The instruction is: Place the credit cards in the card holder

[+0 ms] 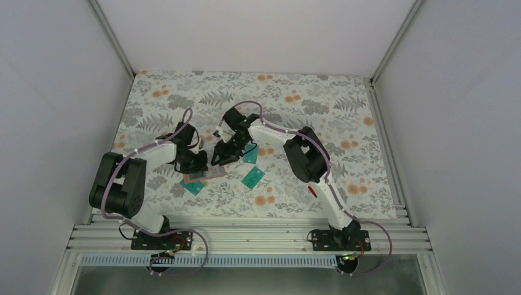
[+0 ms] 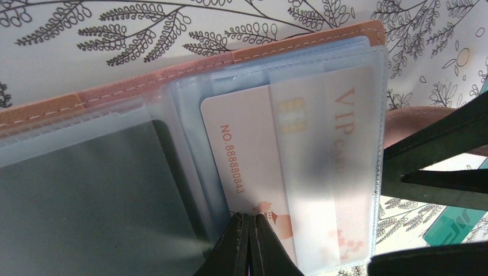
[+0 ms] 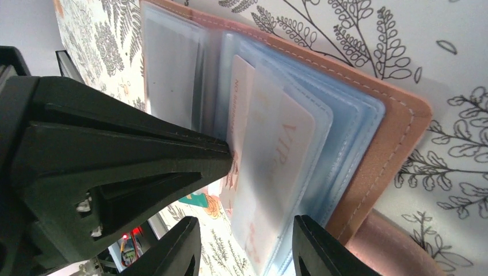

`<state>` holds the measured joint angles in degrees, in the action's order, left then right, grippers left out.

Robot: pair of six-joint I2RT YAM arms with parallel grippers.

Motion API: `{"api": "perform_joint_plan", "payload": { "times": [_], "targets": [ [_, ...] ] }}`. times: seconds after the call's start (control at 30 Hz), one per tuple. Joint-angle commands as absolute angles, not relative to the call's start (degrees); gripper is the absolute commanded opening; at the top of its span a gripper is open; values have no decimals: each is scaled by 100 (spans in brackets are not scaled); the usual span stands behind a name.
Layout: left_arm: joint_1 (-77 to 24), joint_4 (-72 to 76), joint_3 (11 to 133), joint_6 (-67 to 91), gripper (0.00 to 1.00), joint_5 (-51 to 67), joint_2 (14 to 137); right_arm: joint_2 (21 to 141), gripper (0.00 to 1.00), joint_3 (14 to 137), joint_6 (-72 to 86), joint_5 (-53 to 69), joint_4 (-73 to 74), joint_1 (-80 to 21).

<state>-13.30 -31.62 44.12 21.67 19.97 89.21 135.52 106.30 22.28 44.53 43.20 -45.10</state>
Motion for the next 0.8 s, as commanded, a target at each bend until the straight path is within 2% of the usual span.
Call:
{"api": "perform_joint_plan", "payload": {
  "times": [0.0,0.77],
  "targets": [
    [-1363,-3066,4360,2193,2,1958,9088,13719,42,10849,2276,4657,4276,-4535],
    [-1546,-2735,4823,2474,2,2881,9386,13482,39,10985,2297,4448,4348,-4535]
  ]
}}
